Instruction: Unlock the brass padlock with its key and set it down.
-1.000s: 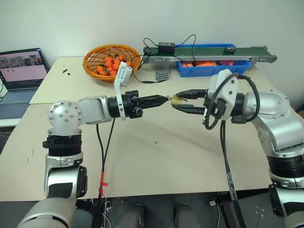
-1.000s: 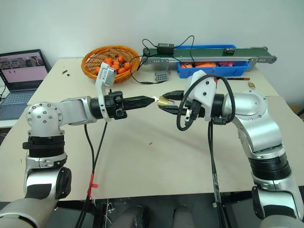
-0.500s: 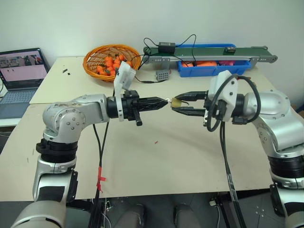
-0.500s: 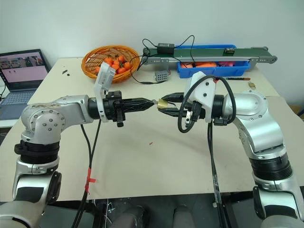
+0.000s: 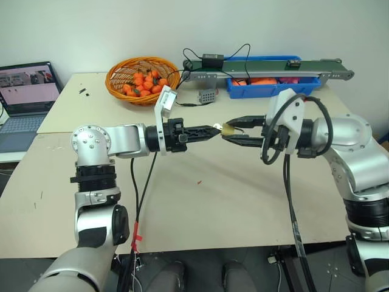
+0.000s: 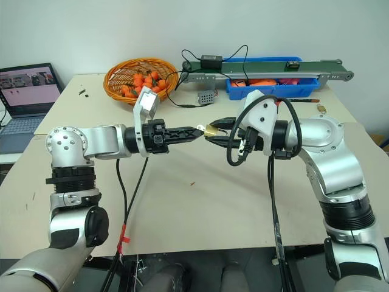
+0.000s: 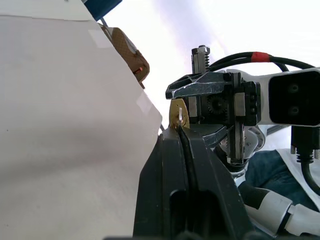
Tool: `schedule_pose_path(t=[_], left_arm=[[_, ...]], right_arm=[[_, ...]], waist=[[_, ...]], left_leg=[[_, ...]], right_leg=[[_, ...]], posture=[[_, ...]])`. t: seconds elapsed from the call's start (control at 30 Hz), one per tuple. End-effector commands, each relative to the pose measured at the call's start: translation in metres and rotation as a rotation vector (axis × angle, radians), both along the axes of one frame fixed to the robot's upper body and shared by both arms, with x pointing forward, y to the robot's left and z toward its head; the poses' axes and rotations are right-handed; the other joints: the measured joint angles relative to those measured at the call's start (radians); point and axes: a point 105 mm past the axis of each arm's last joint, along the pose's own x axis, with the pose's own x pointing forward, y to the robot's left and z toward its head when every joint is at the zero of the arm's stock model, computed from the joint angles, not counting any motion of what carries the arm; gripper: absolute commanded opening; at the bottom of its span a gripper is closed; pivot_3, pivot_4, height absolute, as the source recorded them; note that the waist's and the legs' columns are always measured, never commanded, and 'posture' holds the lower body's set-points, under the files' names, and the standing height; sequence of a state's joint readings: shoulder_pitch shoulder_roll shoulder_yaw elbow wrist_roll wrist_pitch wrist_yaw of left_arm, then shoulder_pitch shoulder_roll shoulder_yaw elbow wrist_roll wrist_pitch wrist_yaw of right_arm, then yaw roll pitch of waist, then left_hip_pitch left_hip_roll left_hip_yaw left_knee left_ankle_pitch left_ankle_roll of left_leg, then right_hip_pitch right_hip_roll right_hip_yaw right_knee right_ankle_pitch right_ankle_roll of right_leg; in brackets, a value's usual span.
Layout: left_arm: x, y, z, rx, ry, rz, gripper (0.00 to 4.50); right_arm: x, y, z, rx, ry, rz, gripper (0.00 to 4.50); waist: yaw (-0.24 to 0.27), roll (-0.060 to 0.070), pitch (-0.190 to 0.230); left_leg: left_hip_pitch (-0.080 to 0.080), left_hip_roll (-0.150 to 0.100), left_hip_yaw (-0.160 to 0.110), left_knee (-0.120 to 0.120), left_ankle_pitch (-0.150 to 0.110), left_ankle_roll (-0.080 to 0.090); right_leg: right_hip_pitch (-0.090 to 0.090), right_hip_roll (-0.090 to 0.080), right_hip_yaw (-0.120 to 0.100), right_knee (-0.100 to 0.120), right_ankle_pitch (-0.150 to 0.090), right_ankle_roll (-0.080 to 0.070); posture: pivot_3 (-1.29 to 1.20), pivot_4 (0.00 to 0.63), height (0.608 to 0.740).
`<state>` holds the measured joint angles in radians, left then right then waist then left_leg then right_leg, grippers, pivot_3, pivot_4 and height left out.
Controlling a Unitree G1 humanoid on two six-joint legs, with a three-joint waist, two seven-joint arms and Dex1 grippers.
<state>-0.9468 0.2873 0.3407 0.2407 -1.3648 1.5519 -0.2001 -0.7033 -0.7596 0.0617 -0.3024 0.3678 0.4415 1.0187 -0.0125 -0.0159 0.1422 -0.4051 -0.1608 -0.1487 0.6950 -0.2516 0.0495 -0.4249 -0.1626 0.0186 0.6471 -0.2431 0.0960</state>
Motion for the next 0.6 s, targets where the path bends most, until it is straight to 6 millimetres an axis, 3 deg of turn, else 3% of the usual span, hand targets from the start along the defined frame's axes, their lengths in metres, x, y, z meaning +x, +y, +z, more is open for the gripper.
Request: schedule_pose_path(t=[0.03, 0.2, 0.6], left_arm=[[-0.001, 0.005, 0.008, -0.012, -0.014, 0.008, 1.52], [0.000, 0.004, 0.010, -0.021, -0.007, 0.024, 3.39], [-0.002, -0.008, 0.021, -0.059, -0.004, 0.018, 3.39]], right_arm=[[-0.006, -0.001, 0.020, 0.015, -0.086, 0.011, 0.94], [-0.005, -0.002, 0.020, 0.015, -0.084, 0.008, 0.94], [-0.006, 0.001, 0.018, 0.010, -0.086, 0.007, 0.94]], waist=[[0.001, 0.000, 0.000], [0.002, 0.000, 0.000], [0.002, 0.000, 0.000]], left_leg=[[0.000, 0.000, 0.000, 0.000, 0.000, 0.000], [-0.001, 0.000, 0.000, 0.000, 0.000, 0.000], [0.000, 0.000, 0.000, 0.000, 0.000, 0.000]], right_leg=[[0.000, 0.000, 0.000, 0.000, 0.000, 0.000], [0.000, 0.000, 0.000, 0.000, 0.000, 0.000], [0.000, 0.000, 0.000, 0.000, 0.000, 0.000]], posture=[[0.00, 0.150, 0.740], [0.00, 0.150, 0.740], [0.00, 0.150, 0.740]])
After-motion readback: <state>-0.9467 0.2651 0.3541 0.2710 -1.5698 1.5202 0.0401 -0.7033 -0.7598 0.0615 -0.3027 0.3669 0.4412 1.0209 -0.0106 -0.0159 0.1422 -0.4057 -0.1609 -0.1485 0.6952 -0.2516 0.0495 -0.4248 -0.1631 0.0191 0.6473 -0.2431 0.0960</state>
